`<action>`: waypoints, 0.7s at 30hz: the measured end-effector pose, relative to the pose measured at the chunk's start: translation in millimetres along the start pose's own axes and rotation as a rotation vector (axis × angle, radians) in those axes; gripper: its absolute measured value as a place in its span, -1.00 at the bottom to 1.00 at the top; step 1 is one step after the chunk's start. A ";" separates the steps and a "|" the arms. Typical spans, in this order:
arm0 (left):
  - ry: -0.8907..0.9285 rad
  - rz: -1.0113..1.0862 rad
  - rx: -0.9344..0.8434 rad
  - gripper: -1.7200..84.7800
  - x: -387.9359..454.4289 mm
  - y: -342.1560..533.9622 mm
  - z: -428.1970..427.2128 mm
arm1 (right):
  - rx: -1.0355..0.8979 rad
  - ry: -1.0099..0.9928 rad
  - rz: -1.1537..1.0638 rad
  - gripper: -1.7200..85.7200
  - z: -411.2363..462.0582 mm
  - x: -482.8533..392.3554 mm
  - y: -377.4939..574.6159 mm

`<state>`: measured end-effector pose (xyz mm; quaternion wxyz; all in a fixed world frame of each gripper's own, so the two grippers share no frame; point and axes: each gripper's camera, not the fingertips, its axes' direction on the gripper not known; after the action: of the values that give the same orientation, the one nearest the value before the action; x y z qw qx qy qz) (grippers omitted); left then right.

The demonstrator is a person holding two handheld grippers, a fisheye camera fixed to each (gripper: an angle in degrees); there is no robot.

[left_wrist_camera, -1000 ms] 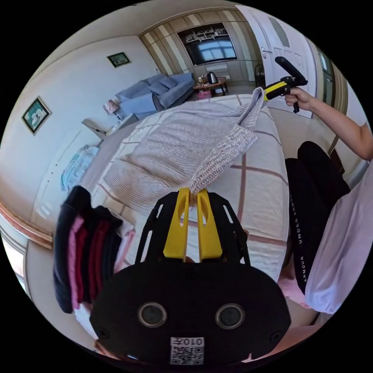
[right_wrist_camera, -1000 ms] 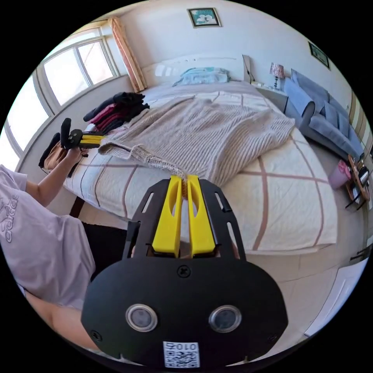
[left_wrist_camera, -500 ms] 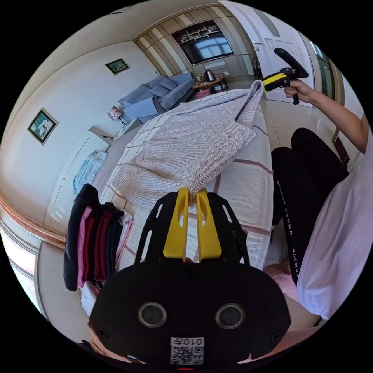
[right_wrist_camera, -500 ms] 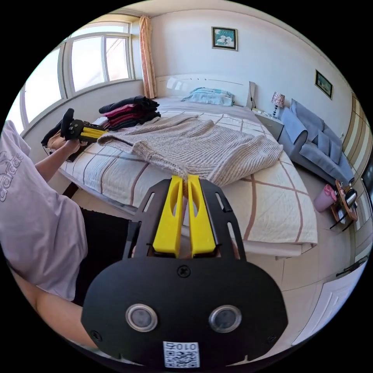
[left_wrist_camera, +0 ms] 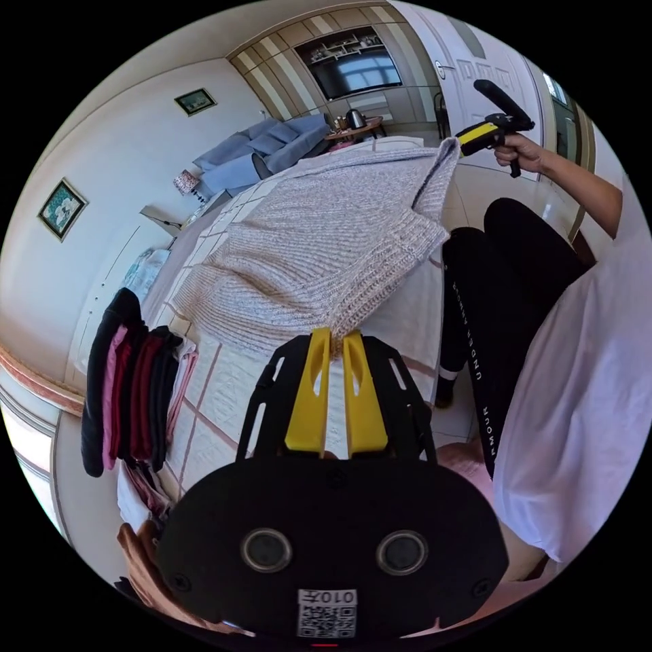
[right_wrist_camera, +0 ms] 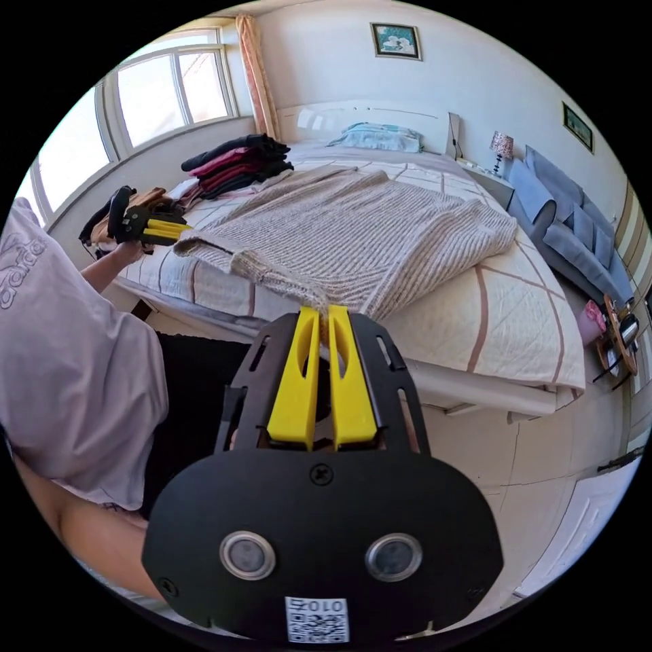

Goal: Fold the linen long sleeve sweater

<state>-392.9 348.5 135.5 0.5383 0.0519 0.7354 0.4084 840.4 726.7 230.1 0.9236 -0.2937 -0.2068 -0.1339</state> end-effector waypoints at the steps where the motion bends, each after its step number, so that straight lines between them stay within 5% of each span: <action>1: 0.017 -0.002 -0.029 -0.93 1.6 2.1 12.6 | -0.041 -0.004 0.015 -0.87 11.6 3.5 1.2; 18: 0.218 -0.146 0.097 -0.77 -57.5 59.8 -19.4 | -0.108 0.031 0.121 -0.81 13.3 22.0 26.5; 21: 0.180 -0.161 0.166 -0.75 -72.6 59.4 -45.0 | 0.004 0.045 0.128 -0.81 -10.7 19.5 25.9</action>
<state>-421.9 325.8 232.8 0.4949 0.0001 0.8137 0.3049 870.3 738.4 218.6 0.9353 -0.3014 -0.1671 -0.0806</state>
